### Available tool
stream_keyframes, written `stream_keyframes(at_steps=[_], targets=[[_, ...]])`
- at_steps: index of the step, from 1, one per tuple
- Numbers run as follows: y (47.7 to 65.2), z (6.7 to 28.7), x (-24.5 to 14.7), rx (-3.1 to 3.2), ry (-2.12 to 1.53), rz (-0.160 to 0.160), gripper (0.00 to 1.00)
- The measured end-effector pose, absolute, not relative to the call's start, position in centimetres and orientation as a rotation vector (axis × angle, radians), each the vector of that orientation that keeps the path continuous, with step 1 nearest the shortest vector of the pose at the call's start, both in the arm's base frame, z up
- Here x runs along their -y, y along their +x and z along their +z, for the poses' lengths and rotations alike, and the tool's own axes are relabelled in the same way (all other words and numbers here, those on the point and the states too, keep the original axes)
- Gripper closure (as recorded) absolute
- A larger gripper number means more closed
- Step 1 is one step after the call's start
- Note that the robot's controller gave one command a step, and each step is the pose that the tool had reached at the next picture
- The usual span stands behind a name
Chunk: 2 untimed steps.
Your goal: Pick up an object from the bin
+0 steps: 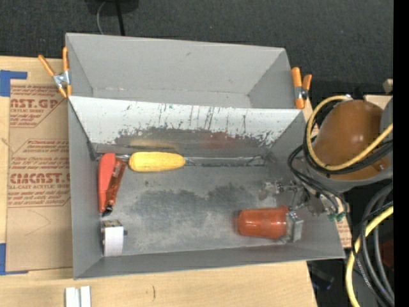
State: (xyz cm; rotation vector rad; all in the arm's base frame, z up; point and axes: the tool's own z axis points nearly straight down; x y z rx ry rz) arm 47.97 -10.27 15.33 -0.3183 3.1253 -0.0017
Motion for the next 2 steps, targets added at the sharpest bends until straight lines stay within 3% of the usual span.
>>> stream_keyframes(at_steps=[1, 2], targets=[[47.9, 14.0, 9.3, -3.13, -0.226, 0.001, 0.0], [48.2, 8.1, 9.9, -3.12, -0.295, -0.002, 0.0]])
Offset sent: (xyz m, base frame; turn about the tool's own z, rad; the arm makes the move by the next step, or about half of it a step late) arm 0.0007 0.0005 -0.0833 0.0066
